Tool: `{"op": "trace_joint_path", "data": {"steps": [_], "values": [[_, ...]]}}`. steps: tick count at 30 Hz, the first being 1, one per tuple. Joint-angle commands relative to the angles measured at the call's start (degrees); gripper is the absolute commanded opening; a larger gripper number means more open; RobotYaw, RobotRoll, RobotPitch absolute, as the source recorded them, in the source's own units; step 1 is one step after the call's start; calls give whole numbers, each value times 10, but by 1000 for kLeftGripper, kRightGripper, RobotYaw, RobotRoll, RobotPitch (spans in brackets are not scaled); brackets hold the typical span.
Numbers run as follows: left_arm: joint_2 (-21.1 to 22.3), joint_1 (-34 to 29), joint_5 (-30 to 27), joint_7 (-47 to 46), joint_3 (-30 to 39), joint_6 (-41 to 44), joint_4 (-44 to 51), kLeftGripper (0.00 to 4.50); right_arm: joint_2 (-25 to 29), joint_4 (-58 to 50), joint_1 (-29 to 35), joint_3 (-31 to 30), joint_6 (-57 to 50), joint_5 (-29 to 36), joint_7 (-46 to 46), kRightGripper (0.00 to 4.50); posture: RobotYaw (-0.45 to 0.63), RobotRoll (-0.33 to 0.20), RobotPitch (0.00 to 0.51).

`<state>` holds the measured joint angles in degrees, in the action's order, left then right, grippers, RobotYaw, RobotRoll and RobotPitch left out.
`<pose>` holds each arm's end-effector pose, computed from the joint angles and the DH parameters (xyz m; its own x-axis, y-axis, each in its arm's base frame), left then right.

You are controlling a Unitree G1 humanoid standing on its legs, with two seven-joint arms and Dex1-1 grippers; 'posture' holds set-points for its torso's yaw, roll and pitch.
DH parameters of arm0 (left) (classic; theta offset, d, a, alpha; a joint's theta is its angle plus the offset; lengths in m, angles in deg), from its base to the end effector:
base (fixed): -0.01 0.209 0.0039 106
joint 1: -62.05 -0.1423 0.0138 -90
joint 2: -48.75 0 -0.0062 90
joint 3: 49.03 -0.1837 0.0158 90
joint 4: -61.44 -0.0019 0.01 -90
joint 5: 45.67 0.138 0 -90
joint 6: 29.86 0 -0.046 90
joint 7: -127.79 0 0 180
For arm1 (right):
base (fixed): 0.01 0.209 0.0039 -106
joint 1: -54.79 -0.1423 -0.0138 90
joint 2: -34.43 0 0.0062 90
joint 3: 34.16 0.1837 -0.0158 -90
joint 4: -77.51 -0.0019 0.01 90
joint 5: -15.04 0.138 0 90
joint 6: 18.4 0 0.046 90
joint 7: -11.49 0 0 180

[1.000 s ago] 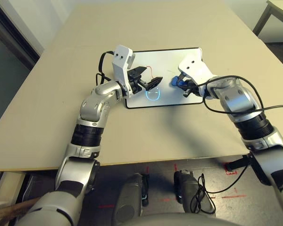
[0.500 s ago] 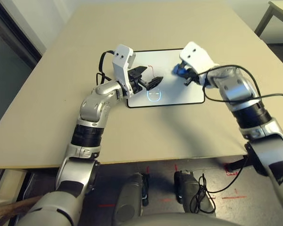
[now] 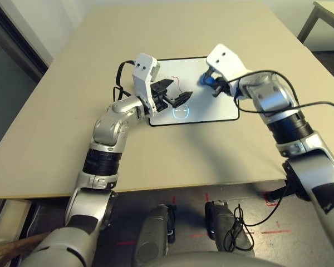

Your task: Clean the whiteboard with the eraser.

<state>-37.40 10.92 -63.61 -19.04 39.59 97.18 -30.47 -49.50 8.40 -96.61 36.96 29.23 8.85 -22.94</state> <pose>0.3014 0.1652 0.1858 0.7367 -0.6713 -0.0810 0.6759 0.7347 0.0581 0.3412 -0.1282 0.2380 0.8257 0.4114 -0.3859 -0.5629 0.6445 -0.5174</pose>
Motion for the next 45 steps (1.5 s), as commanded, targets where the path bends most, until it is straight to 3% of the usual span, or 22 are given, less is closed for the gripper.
{"op": "trace_joint_path", "data": {"steps": [1, 8, 21, 26, 36, 41, 45], "values": [[7, -12, 0, 0, -1, 8, 17, 4500, -4, -23, 30, -26, -19, -6, -26, 600, 46, 0, 170], [14, -13, 0, -1, 6, 10, 19, 4500, 21, -120, 100, -74, -80, -16, -76, 600, 47, 0, 169], [24, -11, 0, 3, 6, 9, 17, 4500, -2, 27, 0, -7, 10, -25, -9, 599, 42, 0, 169], [28, -15, -1, 3, 7, 10, 19, 4500, -4, 15, 23, -19, 4, -30, -17, 599, 49, 0, 168], [41, -22, -2, 3, 10, 11, 20, 4500, 1, -125, 109, -75, -78, -34, -75, 599, 55, 0, 169], [46, -23, -1, 3, 10, 9, 17, 4500, 0, -133, 110, -84, -83, -36, -82, 599, 58, 0, 169], [48, -25, -1, 3, 10, 10, 19, 4500, -12, -82, 71, -72, -47, -42, -68, 599, 60, 0, 167]]}}
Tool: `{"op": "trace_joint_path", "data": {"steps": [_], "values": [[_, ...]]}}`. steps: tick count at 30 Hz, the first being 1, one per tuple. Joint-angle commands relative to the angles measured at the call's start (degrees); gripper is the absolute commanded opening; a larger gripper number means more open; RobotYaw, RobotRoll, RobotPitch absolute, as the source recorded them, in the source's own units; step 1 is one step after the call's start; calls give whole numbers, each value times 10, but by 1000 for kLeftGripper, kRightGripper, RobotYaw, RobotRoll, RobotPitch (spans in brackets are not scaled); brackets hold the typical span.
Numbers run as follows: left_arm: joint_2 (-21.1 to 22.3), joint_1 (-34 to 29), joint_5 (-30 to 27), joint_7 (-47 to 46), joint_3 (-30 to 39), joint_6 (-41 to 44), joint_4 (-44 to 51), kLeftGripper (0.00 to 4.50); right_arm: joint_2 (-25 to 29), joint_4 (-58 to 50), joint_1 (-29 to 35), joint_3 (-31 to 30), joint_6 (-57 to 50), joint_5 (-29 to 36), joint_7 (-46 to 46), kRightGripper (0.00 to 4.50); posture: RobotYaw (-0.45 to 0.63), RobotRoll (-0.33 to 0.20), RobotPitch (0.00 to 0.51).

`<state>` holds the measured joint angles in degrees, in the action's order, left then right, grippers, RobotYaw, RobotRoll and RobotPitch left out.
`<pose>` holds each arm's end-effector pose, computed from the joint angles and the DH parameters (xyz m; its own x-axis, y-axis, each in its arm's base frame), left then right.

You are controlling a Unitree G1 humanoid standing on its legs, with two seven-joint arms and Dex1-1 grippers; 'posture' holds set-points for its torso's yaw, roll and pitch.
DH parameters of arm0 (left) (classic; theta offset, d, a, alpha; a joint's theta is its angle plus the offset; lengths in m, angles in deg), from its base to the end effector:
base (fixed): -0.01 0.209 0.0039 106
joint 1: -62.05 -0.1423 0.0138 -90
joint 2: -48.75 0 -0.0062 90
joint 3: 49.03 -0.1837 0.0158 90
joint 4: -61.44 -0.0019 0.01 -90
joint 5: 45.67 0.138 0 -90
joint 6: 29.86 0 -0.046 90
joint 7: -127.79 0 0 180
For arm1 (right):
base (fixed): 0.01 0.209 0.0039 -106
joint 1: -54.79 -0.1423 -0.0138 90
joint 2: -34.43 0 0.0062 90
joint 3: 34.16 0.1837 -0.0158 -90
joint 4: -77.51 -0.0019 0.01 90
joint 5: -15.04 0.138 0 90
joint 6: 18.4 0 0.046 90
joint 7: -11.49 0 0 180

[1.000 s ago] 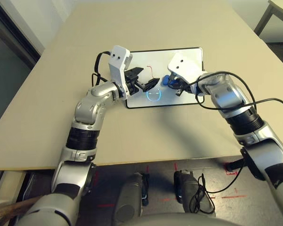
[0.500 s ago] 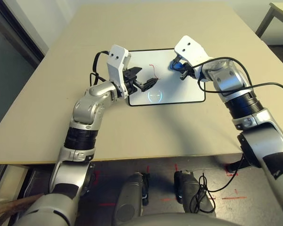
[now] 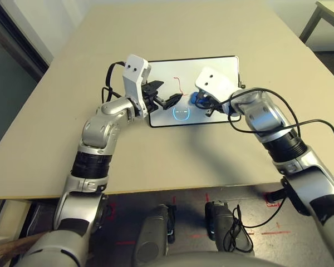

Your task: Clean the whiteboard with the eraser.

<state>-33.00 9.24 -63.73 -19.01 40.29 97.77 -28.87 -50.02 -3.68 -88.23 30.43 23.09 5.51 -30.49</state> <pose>0.2962 0.1841 0.1879 0.7707 -0.6271 -0.1130 0.6368 0.7644 0.1014 0.3182 -0.1101 0.2051 0.6938 0.4733 -0.5428 -0.7190 0.4987 -0.4842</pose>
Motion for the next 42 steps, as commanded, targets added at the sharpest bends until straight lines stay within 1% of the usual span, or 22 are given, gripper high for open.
{"op": "trace_joint_path", "data": {"steps": [1, 5, 8, 12, 17, 21, 25, 29, 32, 35, 42], "values": [[4, -10, 0, 2, 3, 5, 4, 4500, -13, 56, -30, 0, 25, -9, 12, 599, 60, 0, 167], [5, -15, 0, 1, 3, 7, 9, 4500, -32, 111, -78, 15, 63, -8, 29, 599, 65, 0, 166], [6, -18, -1, 0, 4, 8, 13, 4500, -41, 126, -88, 13, 74, -8, 31, 599, 65, 0, 166], [9, -22, -1, -2, 8, 10, 17, 4500, -39, 99, -58, -14, 59, -13, 9, 599, 74, 0, 165], [12, -24, 0, -3, 13, 9, 15, 4500, -16, 35, -7, -52, 25, -25, -30, 599, 74, 0, 165], [13, -25, -1, -4, 14, 9, 16, 4500, -6, 27, -1, -58, 20, -32, -40, 599, 78, 0, 170], [12, -24, 0, -4, 14, 9, 14, 4500, -11, 57, -25, -46, 35, -35, -31, 599, 75, 0, 171], [11, -23, 0, -3, 14, 8, 13, 4500, -28, 133, -84, -8, 77, -33, 9, 598, 72, 0, 173], [10, -23, 0, -3, 14, 9, 14, 4500, -31, 158, -97, -7, 88, -35, 15, 598, 72, 0, 173], [10, -23, -1, -4, 14, 10, 15, 4500, -29, 148, -81, -19, 80, -39, 5, 598, 75, 0, 175], [9, -25, -1, -6, 14, 14, 19, 4500, 9, 41, -4, -68, 16, -54, -53, 598, 75, 0, 178]]}}
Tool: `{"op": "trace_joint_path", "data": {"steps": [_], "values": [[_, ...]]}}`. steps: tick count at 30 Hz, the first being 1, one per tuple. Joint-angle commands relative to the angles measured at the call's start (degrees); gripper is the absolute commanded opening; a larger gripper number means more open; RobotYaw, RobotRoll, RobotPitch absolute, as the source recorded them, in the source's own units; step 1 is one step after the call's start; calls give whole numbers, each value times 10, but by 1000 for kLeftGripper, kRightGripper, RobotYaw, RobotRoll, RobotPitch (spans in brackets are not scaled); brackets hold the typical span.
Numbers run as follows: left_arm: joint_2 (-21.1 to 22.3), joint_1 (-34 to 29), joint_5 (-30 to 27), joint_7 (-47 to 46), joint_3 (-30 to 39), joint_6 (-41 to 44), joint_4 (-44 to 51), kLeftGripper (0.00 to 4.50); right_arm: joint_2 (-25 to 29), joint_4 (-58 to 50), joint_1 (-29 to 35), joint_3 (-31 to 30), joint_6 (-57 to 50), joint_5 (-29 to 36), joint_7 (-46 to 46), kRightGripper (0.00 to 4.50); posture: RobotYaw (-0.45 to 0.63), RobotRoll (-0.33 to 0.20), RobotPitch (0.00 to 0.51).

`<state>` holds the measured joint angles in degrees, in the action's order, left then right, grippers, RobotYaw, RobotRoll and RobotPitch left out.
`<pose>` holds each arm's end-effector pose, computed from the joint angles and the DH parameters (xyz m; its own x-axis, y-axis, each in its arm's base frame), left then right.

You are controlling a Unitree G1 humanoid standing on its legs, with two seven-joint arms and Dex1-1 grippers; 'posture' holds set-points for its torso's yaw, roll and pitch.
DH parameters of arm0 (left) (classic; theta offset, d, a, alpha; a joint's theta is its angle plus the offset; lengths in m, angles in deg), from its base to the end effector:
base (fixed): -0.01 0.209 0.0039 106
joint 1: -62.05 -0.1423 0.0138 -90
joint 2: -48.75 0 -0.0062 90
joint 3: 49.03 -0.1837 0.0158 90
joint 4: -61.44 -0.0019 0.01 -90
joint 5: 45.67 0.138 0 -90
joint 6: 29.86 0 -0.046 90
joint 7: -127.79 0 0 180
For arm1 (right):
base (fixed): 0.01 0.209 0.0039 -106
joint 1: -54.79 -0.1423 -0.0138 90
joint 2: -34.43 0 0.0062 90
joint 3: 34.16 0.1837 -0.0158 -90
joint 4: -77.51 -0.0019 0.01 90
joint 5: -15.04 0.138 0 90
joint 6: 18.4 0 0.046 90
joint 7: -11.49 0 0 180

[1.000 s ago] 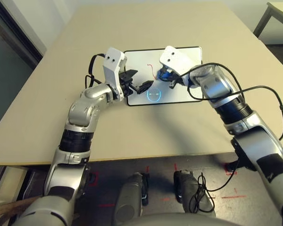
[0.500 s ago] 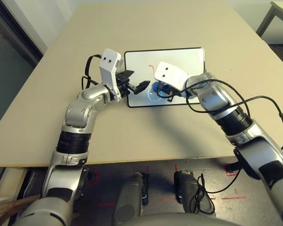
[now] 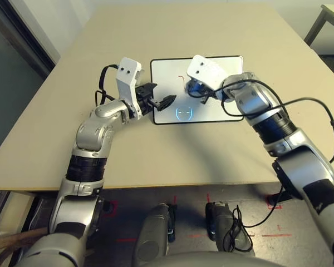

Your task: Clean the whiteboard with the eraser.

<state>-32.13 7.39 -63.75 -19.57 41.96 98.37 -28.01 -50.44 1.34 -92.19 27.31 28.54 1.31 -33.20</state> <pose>0.2921 0.1938 0.1842 0.7959 -0.5930 -0.1218 0.6039 0.7918 0.0914 0.3263 -0.1006 0.2138 0.6919 0.4632 -0.5538 -0.7206 0.3956 -0.5694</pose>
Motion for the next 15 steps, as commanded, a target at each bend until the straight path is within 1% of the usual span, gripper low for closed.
{"op": "trace_joint_path", "data": {"steps": [1, 4, 11, 15], "values": [[0, -6, -1, -1, -3, 8, 11, 4500, 17, -17, 40, -40, -44, -14, -31, 598, 71, 0, 179], [-1, -6, -1, 0, -3, 9, 12, 4500, 20, -20, 37, -36, -48, -16, -31, 598, 71, 0, 179], [-4, -3, 0, 2, -6, 7, 7, 4500, -4, 67, -31, 12, -7, -13, 15, 596, 60, 0, 176], [-6, -2, 1, 3, -7, 7, 6, 4500, -8, 82, -34, 12, 2, -14, 20, 596, 63, 0, 176]]}}
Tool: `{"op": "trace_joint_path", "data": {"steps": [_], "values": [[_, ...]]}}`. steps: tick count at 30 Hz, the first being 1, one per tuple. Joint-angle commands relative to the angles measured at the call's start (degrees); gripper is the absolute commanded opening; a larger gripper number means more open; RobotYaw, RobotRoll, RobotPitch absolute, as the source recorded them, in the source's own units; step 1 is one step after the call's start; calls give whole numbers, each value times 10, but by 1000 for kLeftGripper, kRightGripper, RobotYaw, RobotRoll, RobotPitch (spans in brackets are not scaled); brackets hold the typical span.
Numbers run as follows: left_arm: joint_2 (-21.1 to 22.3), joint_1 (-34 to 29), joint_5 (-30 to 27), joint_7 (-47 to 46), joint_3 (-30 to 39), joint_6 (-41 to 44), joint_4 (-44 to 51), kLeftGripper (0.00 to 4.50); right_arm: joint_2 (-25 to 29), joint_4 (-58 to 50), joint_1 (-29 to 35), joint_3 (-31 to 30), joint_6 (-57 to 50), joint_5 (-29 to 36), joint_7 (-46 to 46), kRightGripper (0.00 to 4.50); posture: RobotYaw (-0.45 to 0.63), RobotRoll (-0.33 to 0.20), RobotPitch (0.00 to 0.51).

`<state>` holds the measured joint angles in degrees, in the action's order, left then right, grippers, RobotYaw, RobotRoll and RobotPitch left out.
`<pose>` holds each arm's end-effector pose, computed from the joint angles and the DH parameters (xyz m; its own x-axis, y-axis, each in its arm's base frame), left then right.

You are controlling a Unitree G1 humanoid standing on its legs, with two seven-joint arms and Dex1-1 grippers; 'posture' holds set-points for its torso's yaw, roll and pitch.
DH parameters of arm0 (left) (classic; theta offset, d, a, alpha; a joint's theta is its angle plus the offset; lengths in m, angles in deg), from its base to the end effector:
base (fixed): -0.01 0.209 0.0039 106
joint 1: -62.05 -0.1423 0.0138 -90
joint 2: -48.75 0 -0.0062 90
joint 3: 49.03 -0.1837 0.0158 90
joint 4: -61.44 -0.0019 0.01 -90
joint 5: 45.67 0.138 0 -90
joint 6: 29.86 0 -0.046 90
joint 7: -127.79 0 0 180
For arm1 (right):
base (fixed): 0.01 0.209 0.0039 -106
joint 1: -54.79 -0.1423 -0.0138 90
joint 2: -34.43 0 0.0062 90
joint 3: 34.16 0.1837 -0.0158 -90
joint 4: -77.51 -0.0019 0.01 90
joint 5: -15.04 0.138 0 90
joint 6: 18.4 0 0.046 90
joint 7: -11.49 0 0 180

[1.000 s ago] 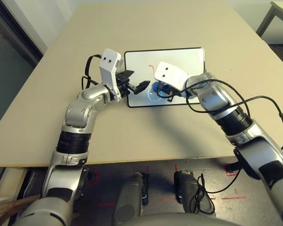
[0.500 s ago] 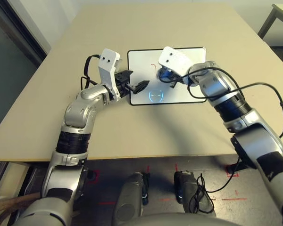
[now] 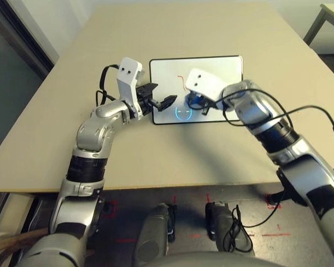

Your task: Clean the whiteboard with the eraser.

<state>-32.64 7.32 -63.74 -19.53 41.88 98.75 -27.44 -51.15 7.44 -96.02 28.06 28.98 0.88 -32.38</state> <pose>0.2915 0.1913 0.1842 0.7904 -0.6008 -0.1194 0.6112 0.7867 0.0873 0.3367 -0.1025 0.2229 0.7201 0.4213 -0.5514 -0.6939 0.4302 -0.5775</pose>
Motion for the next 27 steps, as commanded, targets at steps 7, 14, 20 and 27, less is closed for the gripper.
{"op": "trace_joint_path", "data": {"steps": [7, 14, 20, 27], "values": [[1, -7, 0, 2, -4, 4, 3, 4500, 17, -61, 66, -38, -44, -14, -32, 594, 70, 0, 178], [1, -7, 0, 3, -5, 4, 4, 4500, -13, -8, 14, 16, -5, -3, 14, 592, 68, 0, 176], [0, -6, 1, 5, -6, 3, 3, 4500, -41, 80, -53, 58, 49, 6, 55, 591, 68, 0, 171], [1, -10, 2, 2, -3, 3, 6, 4500, -24, 9, 12, 4, 8, -9, -2, 591, 76, 0, 169]]}}
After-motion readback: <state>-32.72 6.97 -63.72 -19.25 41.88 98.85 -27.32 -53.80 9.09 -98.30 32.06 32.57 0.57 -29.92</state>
